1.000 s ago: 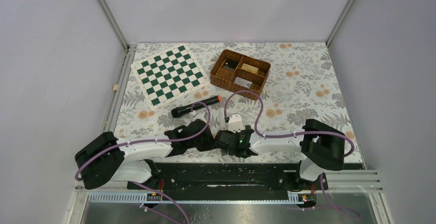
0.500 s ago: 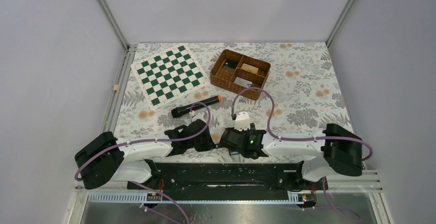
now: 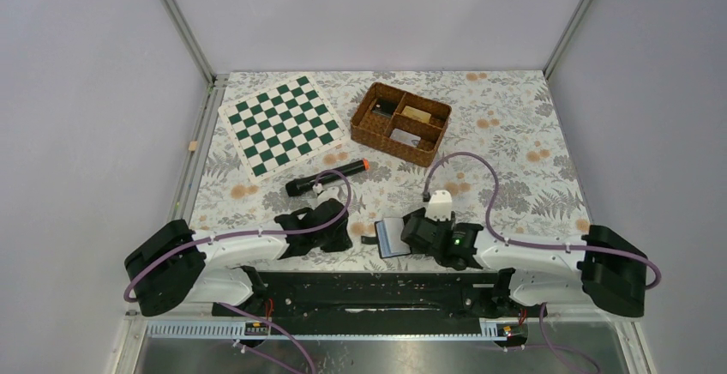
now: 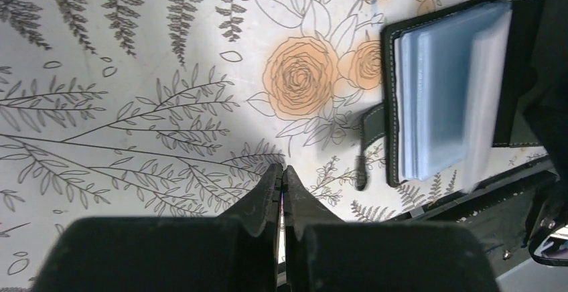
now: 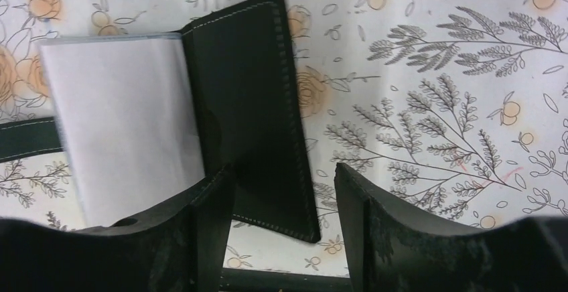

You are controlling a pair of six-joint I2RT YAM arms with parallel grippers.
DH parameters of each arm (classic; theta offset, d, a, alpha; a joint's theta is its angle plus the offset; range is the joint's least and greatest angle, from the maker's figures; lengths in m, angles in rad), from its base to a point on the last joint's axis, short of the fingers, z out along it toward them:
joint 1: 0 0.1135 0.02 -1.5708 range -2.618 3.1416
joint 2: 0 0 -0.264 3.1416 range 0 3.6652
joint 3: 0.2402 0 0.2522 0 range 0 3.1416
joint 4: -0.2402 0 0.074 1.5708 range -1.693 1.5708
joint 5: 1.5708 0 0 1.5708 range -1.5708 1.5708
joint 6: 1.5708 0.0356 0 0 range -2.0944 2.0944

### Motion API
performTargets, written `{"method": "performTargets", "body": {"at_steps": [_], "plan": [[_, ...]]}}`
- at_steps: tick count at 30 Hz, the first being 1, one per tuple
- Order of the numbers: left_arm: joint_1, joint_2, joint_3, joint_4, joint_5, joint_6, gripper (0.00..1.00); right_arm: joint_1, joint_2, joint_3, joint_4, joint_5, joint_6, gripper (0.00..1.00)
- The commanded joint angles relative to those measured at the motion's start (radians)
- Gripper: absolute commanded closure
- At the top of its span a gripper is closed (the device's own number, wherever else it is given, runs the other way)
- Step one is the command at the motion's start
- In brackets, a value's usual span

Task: Take the credit cards out of the card holder
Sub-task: Open the card holder at the center of the board.

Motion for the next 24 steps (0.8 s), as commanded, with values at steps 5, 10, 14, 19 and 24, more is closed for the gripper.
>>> {"method": "performTargets", "body": {"at_steps": [5,10,14,19,24], "plan": [[0.019,-0.028,0.037,-0.042,-0.053,0.032,1.00,-0.084,-0.148,-0.143,0.125,-0.077,0.026,0.46],[0.023,-0.096,0.046,-0.057,-0.044,0.072,0.99,-0.085,-0.172,-0.150,0.168,-0.118,0.002,0.53],[0.021,-0.199,0.051,0.027,0.063,0.123,0.85,-0.087,-0.172,-0.150,0.172,-0.119,0.001,0.54],[0.020,-0.137,0.092,0.162,0.233,0.146,0.76,-0.102,-0.160,-0.159,0.190,-0.124,0.005,0.61],[0.021,-0.018,0.111,0.179,0.187,0.132,0.82,-0.132,-0.147,-0.174,0.190,-0.141,0.012,0.64]]}}
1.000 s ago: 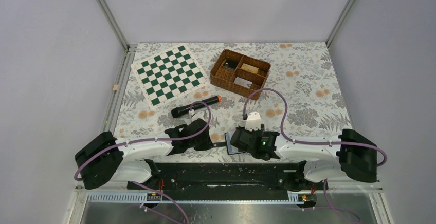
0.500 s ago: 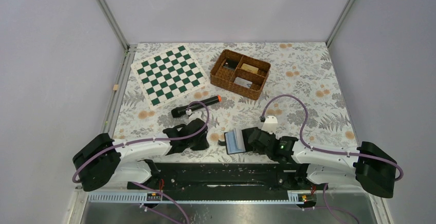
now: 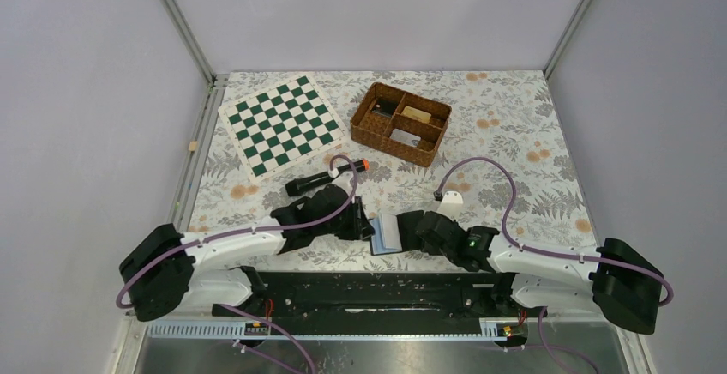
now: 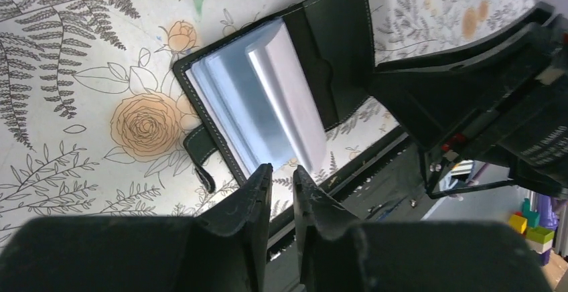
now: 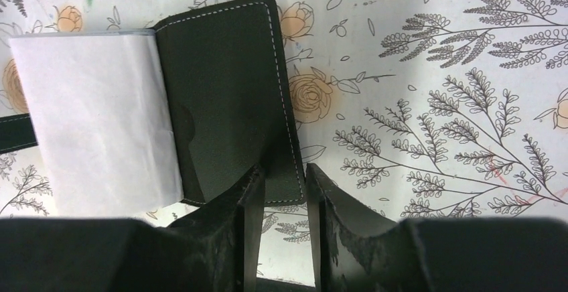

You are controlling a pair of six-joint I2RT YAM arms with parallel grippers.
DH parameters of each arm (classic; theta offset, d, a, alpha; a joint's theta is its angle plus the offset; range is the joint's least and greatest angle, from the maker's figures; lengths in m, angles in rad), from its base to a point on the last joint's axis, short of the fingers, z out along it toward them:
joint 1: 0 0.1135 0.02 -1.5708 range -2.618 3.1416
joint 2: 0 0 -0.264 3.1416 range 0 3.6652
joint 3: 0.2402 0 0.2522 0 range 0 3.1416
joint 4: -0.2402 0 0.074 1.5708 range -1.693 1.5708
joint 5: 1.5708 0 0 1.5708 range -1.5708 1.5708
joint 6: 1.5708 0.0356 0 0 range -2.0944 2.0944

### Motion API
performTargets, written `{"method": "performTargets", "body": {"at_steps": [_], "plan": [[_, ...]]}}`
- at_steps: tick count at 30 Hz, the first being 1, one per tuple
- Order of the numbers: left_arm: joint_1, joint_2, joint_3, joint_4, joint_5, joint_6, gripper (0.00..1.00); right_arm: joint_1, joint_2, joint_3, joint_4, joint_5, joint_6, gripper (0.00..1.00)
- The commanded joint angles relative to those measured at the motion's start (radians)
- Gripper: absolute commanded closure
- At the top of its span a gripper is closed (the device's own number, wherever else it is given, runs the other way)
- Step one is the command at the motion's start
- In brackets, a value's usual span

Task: Take the credit cards out of the card holder
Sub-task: Open the card holder at the center of the board.

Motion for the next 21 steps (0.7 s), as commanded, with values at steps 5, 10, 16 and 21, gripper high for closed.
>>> {"method": "performTargets", "body": {"at_steps": [5,10,16,21], "plan": [[0.004,0.131,0.048,0.039,-0.042,0.007,0.86,-0.036,-0.003,-0.039,0.028,-0.013,0.014,0.64],[0.007,0.181,0.046,0.030,-0.072,0.012,0.87,-0.039,-0.028,-0.039,0.016,-0.026,0.015,0.64],[0.007,0.187,0.034,0.001,-0.123,0.008,0.88,-0.039,-0.093,0.011,-0.077,-0.052,0.014,0.57],[0.006,0.183,0.017,0.014,-0.123,0.004,0.88,-0.039,-0.197,0.090,-0.119,-0.138,-0.012,0.54]]}}
